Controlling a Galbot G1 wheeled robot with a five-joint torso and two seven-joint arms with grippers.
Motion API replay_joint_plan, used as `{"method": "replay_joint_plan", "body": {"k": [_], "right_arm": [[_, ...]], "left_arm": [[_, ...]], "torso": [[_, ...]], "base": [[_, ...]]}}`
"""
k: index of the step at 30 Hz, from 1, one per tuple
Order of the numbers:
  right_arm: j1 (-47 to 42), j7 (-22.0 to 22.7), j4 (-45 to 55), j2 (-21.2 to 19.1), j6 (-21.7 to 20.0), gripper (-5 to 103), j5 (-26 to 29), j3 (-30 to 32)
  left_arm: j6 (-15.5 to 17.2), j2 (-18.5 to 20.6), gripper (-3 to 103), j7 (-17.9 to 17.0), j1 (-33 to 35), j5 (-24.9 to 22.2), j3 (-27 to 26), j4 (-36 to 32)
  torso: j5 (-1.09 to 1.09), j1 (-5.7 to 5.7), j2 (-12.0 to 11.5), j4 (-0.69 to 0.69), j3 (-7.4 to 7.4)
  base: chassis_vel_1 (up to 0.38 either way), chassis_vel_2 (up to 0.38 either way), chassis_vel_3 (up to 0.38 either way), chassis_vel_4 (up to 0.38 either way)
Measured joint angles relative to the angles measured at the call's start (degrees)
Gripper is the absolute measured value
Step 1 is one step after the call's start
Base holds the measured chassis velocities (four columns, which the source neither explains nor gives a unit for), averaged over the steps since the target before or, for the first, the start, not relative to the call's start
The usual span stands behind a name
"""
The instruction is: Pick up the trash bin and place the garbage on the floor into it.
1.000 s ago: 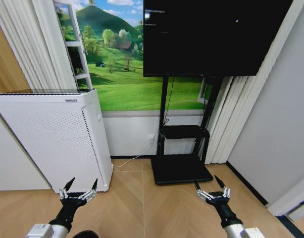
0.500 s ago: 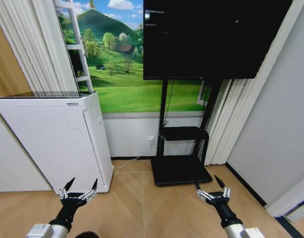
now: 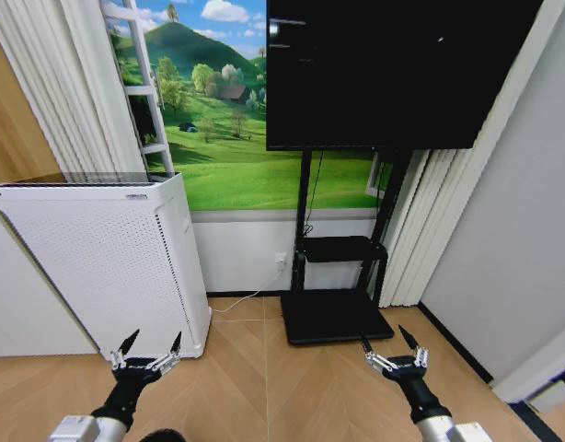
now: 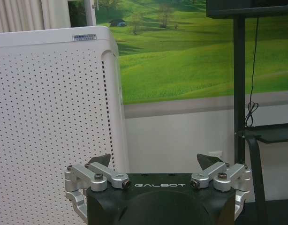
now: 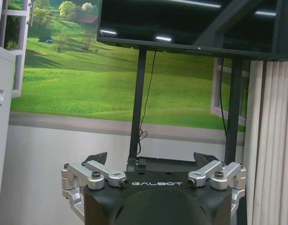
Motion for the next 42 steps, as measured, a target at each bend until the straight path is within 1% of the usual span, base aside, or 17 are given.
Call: {"method": "replay_joint_plan", "body": {"k": [12,13,15,20,24,25,27,28,30,31,33,34,36,37,40,41,42], "right_arm": [[0.00,0.00,0.00,0.00,0.00,100,0.00,0.00],[0.00,0.00,-0.01,0.00,0.00,100,0.00,0.00],[0.00,0.00,-0.01,0.00,0.00,100,0.00,0.00],[0.00,0.00,-0.01,0.00,0.00,100,0.00,0.00],[0.00,0.00,-0.01,0.01,0.00,100,0.00,-0.01],[0.00,0.00,-0.01,0.01,0.00,100,0.00,-0.01],[0.00,0.00,-0.01,0.00,0.00,100,0.00,0.00],[0.00,0.00,-0.01,0.01,0.00,100,0.00,-0.01],[0.00,0.00,0.00,0.01,0.00,100,0.00,0.00],[0.00,0.00,-0.01,0.01,0.00,100,0.00,-0.01],[0.00,0.00,-0.01,0.00,0.00,100,0.00,-0.01],[0.00,0.00,-0.01,0.01,0.00,100,0.00,0.00],[0.00,0.00,-0.01,0.01,0.00,100,0.00,0.00],[0.00,0.00,-0.01,0.00,0.00,100,0.00,0.00],[-0.02,0.00,-0.01,0.01,0.00,100,0.00,0.00],[-0.01,0.00,-0.01,0.01,0.00,100,0.00,-0.01],[-0.01,0.00,-0.01,0.01,0.00,100,0.00,-0.01]], "left_arm": [[0.00,0.00,100,0.00,0.00,0.00,0.00,0.00],[-0.01,0.00,100,0.00,0.00,0.00,0.00,-0.01],[-0.01,0.00,100,0.00,0.00,-0.01,0.00,0.00],[0.00,0.00,100,-0.01,0.00,-0.01,0.00,0.00],[0.00,0.00,100,-0.01,0.00,-0.01,0.00,0.00],[0.00,0.00,100,-0.01,0.00,0.00,-0.01,0.00],[-0.01,0.00,100,0.00,0.01,-0.01,0.00,0.00],[0.00,0.00,100,-0.01,0.01,-0.01,-0.01,0.00],[-0.01,0.00,100,-0.01,0.01,-0.01,0.00,0.00],[0.00,0.00,100,-0.01,0.01,-0.01,0.00,0.00],[0.00,0.00,100,0.00,0.01,-0.01,0.00,0.00],[0.00,0.00,100,-0.01,0.01,-0.01,-0.01,0.00],[0.01,0.00,100,-0.02,0.01,-0.01,0.00,-0.01],[0.01,0.00,100,-0.01,0.01,-0.01,0.00,-0.01],[0.01,0.00,100,-0.01,0.01,-0.01,0.00,0.00],[0.01,0.00,100,0.00,0.02,-0.01,0.00,-0.01],[0.01,0.00,100,0.00,0.02,-0.01,0.00,-0.01]], "torso": [[-0.01,-0.15,-0.24,0.00,-0.17],[0.05,-0.15,-0.28,0.00,-0.18],[0.00,-0.14,-0.32,0.00,-0.19],[0.03,-0.18,-0.37,0.00,-0.23],[-0.04,-0.21,-0.38,0.00,-0.27],[0.02,-0.22,-0.40,0.00,-0.27],[0.03,-0.21,-0.43,0.00,-0.27],[-0.05,-0.23,-0.42,-0.01,-0.30],[-0.06,-0.23,-0.42,0.00,-0.30],[0.05,-0.22,-0.46,0.00,-0.29],[0.05,-0.22,-0.47,0.00,-0.30],[-0.06,-0.23,-0.46,0.00,-0.31],[-0.03,-0.22,-0.47,0.00,-0.30],[0.06,-0.22,-0.49,0.00,-0.30],[-0.07,-0.25,-0.48,0.00,-0.34],[0.05,-0.26,-0.48,-0.01,-0.34],[0.05,-0.26,-0.48,-0.01,-0.34]], "base": [[0.190,-0.197,-0.199,0.200],[0.291,-0.259,-0.330,0.264],[0.291,-0.278,-0.319,0.281],[0.323,-0.323,-0.325,0.327],[0.352,-0.363,-0.355,0.373],[0.387,-0.364,-0.385,0.360],[0.387,-0.362,-0.383,0.360],[0.366,-0.354,-0.343,0.369],[0.346,-0.354,-0.343,0.403],[0.357,-0.365,-0.403,0.403],[0.357,-0.352,-0.341,0.331],[0.328,-0.352,-0.354,0.354],[0.366,-0.353,-0.354,0.354],[0.340,-0.314,-0.370,0.339],[0.318,-0.310,-0.297,0.332],[0.232,-0.256,-0.298,0.230],[0.232,-0.256,-0.298,0.230]]}}
